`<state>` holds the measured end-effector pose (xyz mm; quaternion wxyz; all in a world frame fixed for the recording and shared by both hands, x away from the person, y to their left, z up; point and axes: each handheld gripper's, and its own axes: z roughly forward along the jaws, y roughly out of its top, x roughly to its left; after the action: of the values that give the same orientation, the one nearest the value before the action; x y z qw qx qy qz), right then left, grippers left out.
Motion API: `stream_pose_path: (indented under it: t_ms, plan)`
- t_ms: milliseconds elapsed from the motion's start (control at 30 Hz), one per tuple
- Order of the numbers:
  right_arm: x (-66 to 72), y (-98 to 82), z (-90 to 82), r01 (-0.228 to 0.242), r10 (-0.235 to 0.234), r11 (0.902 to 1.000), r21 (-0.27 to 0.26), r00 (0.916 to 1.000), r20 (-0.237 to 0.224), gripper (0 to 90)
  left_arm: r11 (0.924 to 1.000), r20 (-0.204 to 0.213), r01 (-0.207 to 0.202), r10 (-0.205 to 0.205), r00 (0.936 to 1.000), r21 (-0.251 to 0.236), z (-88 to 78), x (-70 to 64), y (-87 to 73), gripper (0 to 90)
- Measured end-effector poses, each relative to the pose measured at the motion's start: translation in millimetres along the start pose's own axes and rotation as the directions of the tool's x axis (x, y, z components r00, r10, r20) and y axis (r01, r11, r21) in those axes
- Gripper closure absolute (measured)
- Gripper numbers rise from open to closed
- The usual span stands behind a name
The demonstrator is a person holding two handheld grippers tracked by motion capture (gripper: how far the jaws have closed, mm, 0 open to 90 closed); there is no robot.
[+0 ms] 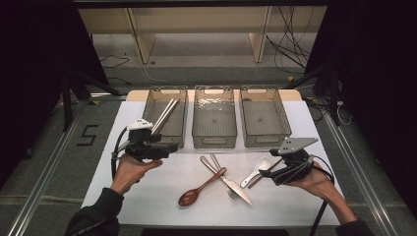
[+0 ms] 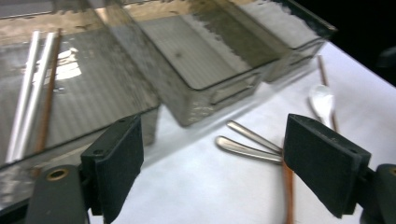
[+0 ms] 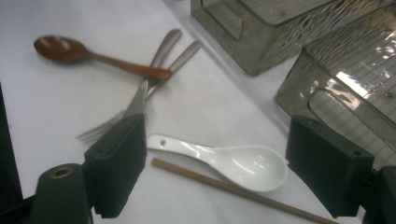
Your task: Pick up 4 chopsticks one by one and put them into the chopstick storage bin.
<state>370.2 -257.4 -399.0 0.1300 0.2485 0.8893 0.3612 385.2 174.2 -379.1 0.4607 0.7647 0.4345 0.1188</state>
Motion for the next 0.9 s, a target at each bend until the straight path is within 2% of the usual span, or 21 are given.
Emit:
stream_pose_path:
  t_ms: [133,200,333,500,633,700,900]
  plan:
    - [-7.7,0.8,8.0,0.031,-0.031,0.9978,0.059,0.9995,-0.010,22.0,0.9997,-0.002,-0.024,0.024,0.9997,-0.008,-7.7,-8.1,-4.4,18.6]
    - [-11.0,1.1,12.2,0.039,-0.038,0.9955,0.086,0.9991,-0.019,22.2,0.9993,0.005,-0.021,0.021,0.9998,-0.031,-13.2,-9.7,-8.0,18.6]
    - [-15.7,-0.6,19.9,0.061,-0.059,0.9879,0.143,0.9981,-0.019,22.5,0.9989,0.013,-0.023,0.024,0.9996,-0.041,-19.5,-11.3,-16.8,18.2]
    - [-18.1,-4.3,29.6,0.097,-0.088,0.9699,0.223,0.9948,-0.052,24.2,0.9971,0.015,-0.040,0.041,0.9991,-0.064,-24.2,-14.4,-24.5,17.8]
    - [-18.0,-8.4,37.4,0.127,-0.115,0.9519,0.279,0.9915,-0.060,25.3,0.9971,0.015,-0.045,0.046,0.9988,-0.061,-22.9,-16.8,-29.3,17.9]
    - [-19.0,-10.3,40.1,0.136,-0.128,0.9432,0.303,0.9907,-0.047,25.3,0.9973,0.015,-0.047,0.048,0.9987,-0.057,-22.5,-18.1,-30.5,17.8]
    - [-26.8,-14.7,40.5,0.127,-0.122,0.9384,0.321,0.9918,-0.036,25.2,0.9975,0.018,-0.055,0.056,0.9983,-0.045,-21.2,-20.2,-32.8,17.8]
